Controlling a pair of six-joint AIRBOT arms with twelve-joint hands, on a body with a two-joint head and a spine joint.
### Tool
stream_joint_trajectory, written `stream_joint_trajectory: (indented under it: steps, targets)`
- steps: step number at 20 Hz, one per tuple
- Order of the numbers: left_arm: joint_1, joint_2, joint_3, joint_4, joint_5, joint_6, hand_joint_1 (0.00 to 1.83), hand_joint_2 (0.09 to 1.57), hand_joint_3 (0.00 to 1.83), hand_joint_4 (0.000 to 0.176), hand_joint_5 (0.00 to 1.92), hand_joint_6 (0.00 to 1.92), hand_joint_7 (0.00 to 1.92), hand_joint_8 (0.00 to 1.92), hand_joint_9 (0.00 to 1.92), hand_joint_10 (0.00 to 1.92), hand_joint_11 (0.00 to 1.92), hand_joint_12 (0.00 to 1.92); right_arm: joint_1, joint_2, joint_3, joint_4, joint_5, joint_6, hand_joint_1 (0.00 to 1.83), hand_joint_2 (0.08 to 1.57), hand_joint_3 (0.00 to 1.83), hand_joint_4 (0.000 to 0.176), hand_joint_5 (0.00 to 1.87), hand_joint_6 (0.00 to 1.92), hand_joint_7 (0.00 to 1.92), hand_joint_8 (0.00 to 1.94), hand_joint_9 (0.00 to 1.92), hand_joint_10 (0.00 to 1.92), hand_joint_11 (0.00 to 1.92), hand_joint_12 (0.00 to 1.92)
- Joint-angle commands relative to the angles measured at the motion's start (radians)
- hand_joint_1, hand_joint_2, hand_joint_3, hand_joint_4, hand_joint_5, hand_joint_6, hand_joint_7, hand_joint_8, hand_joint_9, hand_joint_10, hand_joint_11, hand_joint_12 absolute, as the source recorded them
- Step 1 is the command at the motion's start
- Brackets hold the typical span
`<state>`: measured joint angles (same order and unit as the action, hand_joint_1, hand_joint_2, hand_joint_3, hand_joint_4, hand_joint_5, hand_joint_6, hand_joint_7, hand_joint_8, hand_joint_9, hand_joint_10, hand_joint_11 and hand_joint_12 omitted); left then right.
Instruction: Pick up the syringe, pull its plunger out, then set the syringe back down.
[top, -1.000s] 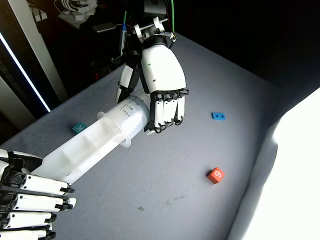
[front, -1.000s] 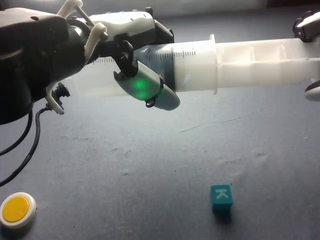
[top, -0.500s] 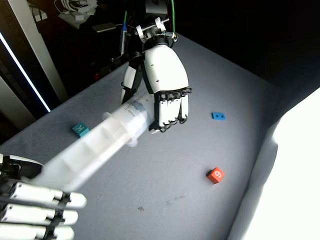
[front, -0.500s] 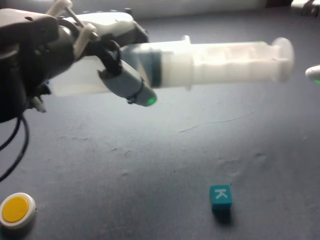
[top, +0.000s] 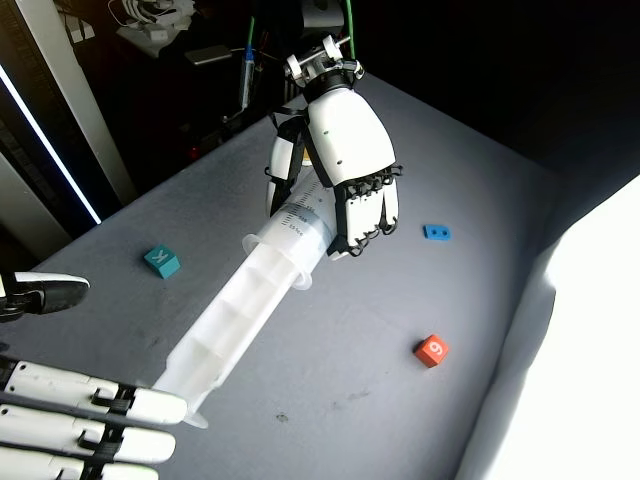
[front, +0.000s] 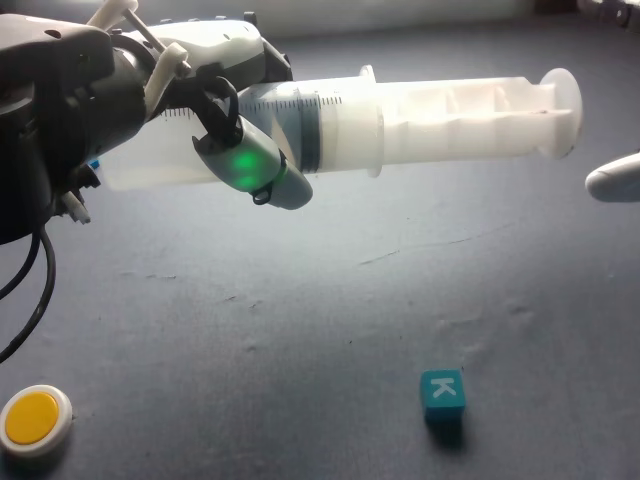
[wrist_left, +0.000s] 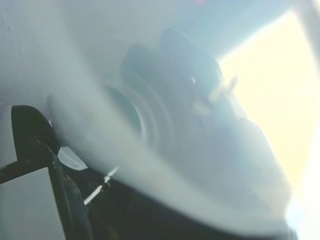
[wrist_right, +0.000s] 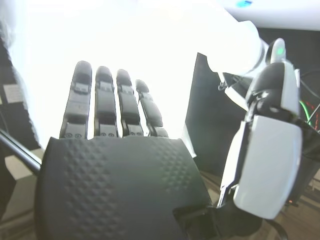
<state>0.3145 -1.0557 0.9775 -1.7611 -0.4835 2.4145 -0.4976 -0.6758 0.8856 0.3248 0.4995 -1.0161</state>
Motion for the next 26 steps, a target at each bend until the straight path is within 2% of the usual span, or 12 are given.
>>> stream_joint_trajectory:
  steps: [1, 6, 7, 8, 12, 16, 17, 18, 20, 26]
  targets:
    - [-0.02, 0.003, 0.002, 0.044, 0.01, -0.009, 1.35, 1.18, 0.0, 0.0, 0.84, 1.18, 0.84, 1.19, 0.73, 1.41, 0.4, 1.38, 0.007, 0.006, -0.002, -0.004, 0.122, 0.005, 0.53, 0.74, 0.0, 0.0, 0.0, 0.0, 0.05, 0.0, 0.05, 0.0, 0.0, 0.27]
    - [-0.02, 0.004, 0.017, 0.035, 0.01, -0.009, 1.35, 1.19, 0.0, 0.0, 0.85, 1.17, 0.82, 1.21, 0.73, 1.42, 0.4, 1.35, 0.008, 0.006, -0.013, -0.026, 0.14, 0.008, 0.41, 0.7, 0.0, 0.0, 0.0, 0.0, 0.0, 0.0, 0.01, 0.0, 0.0, 0.2]
    - [-0.018, 0.004, 0.022, 0.035, 0.012, -0.011, 1.35, 1.19, 0.0, 0.0, 0.84, 1.17, 0.82, 1.21, 0.73, 1.43, 0.41, 1.35, 0.008, 0.006, -0.015, -0.035, 0.144, 0.009, 0.42, 0.68, 0.0, 0.0, 0.0, 0.0, 0.02, 0.0, 0.03, 0.0, 0.0, 0.26]
    - [-0.015, 0.004, 0.03, 0.036, 0.02, -0.015, 1.35, 1.18, 0.0, 0.0, 0.85, 1.16, 0.83, 1.2, 0.74, 1.41, 0.41, 1.35, 0.008, 0.006, -0.017, -0.038, 0.146, 0.011, 0.38, 0.7, 0.0, 0.0, 0.0, 0.0, 0.0, 0.0, 0.01, 0.0, 0.0, 0.21]
    - [0.038, 0.011, 0.05, 0.178, 0.03, -0.198, 1.35, 1.2, 0.0, 0.0, 0.83, 1.16, 0.81, 1.25, 0.71, 1.47, 0.34, 1.45, 0.008, 0.006, -0.017, -0.038, 0.154, 0.012, 0.37, 0.71, 0.0, 0.0, 0.0, 0.0, 0.0, 0.0, 0.01, 0.0, 0.0, 0.21]
    - [0.081, 0.026, 0.052, 0.192, 0.033, -0.223, 1.35, 1.2, 0.0, 0.0, 0.83, 1.16, 0.81, 1.24, 0.71, 1.47, 0.34, 1.45, 0.008, 0.005, -0.017, -0.04, 0.156, 0.012, 0.37, 0.72, 0.0, 0.0, 0.0, 0.0, 0.0, 0.0, 0.01, 0.0, 0.0, 0.2]
    - [0.099, 0.029, 0.055, 0.231, 0.035, -0.272, 1.35, 1.2, 0.0, 0.0, 0.83, 1.16, 0.81, 1.24, 0.71, 1.47, 0.34, 1.45, 0.007, 0.005, -0.017, -0.04, 0.157, 0.012, 0.37, 0.72, 0.0, 0.0, 0.0, 0.0, 0.0, 0.0, 0.01, 0.0, 0.0, 0.2]
    - [0.127, 0.029, 0.06, 0.308, 0.034, -0.368, 1.35, 1.2, 0.0, 0.0, 0.83, 1.16, 0.81, 1.24, 0.71, 1.47, 0.34, 1.45, 0.007, 0.005, -0.017, -0.041, 0.159, 0.012, 0.37, 0.72, 0.0, 0.0, 0.0, 0.0, 0.0, 0.0, 0.01, 0.0, 0.0, 0.2]
    - [0.164, 0.028, 0.063, 0.391, 0.022, -0.472, 1.35, 1.2, 0.0, 0.0, 0.83, 1.16, 0.81, 1.24, 0.71, 1.47, 0.34, 1.45, 0.007, 0.005, -0.017, -0.041, 0.163, 0.012, 0.37, 0.72, 0.0, 0.0, 0.0, 0.0, 0.0, 0.0, 0.01, 0.0, 0.0, 0.2]
    - [0.256, 0.029, 0.064, 0.517, -0.007, -0.664, 1.35, 1.19, 0.0, 0.0, 0.84, 1.17, 0.82, 1.21, 0.72, 1.45, 0.37, 1.44, 0.007, 0.005, -0.017, -0.042, 0.169, 0.012, 0.36, 0.71, 0.0, 0.0, 0.0, 0.0, 0.0, 0.0, 0.02, 0.0, 0.0, 0.22]
